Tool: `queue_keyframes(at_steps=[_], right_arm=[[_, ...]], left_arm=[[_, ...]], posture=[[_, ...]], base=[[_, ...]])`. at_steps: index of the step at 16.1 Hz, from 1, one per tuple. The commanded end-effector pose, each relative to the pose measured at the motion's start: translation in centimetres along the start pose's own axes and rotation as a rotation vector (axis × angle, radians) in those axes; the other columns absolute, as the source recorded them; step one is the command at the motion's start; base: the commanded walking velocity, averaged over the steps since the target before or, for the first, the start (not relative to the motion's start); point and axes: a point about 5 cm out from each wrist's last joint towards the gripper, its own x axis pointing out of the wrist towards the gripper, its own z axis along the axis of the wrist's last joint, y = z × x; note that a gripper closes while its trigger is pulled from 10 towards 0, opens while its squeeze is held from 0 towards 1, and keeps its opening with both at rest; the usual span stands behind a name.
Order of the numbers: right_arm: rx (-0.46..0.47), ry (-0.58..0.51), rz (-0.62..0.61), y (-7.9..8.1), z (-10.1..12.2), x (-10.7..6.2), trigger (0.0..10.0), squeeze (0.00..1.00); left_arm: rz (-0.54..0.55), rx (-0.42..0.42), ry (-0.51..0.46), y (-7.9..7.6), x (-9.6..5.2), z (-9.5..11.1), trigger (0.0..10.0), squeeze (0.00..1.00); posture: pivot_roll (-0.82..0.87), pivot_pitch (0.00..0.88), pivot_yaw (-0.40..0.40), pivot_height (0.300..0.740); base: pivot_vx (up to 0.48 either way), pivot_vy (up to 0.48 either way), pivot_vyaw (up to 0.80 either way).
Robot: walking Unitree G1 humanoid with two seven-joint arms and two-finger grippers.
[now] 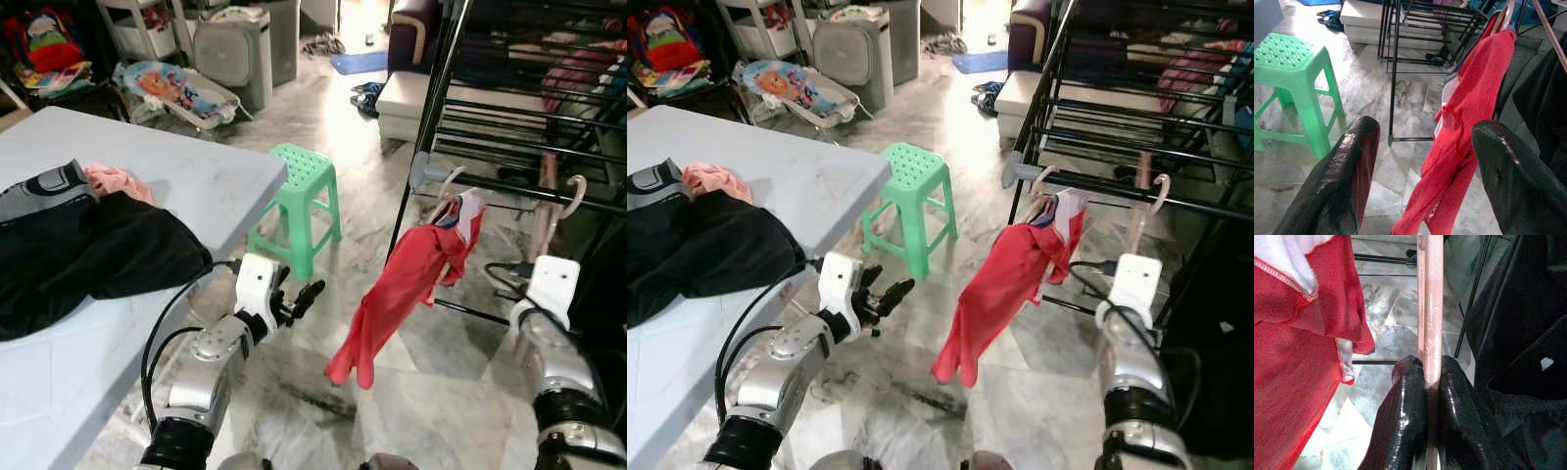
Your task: Hang hanger
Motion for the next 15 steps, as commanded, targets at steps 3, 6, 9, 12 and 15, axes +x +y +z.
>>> queue_keyframes(at_steps=[3, 6, 9, 12, 15], right_arm=[[0.062, 0.098, 0.004, -0.3, 0.9, 1.2, 10.0, 0.0], [0.079, 0.166, 0.039, -0.1, 0.4, 1.5, 10.0, 0.0], [0.079, 0.228, 0.074, 0.3, -0.7, 1.5, 10.0, 0.0], [0.127, 0.267, 0.079, 0.5, -2.4, 1.1, 10.0, 1.0], [0.049, 0.114, 0.025, -0.3, -1.9, 1.0, 10.0, 1.0]], left_arm=[[-0.002, 0.018, 0.007, -0.2, -0.3, 0.2, 10.0, 0.0], [0.004, 0.02, 0.014, -0.1, -0.6, 0.1, 10.0, 0.0], [0.008, 0.021, 0.019, -0.1, -0.7, 0.0, 10.0, 0.0], [0.008, 0.021, 0.028, -0.2, -1.0, -0.2, 10.0, 0.0], [0.053, 0.058, 0.049, -0.1, -0.7, -0.2, 10.0, 0.0]], posture=[[-0.04, 0.0, 0.004, 0.74], [-0.02, 0.0, -0.003, 0.74], [-0.02, 0.0, -0.006, 0.74], [-0.01, 0.0, -0.003, 0.74], [-0.01, 0.0, 0.002, 0.74]], base=[[0.0, 0.0, 0.0], [0.0, 0.0, 0.0], [0.0, 0.0, 0.0], [0.0, 0.0, 0.0], [0.0, 0.0, 0.0]])
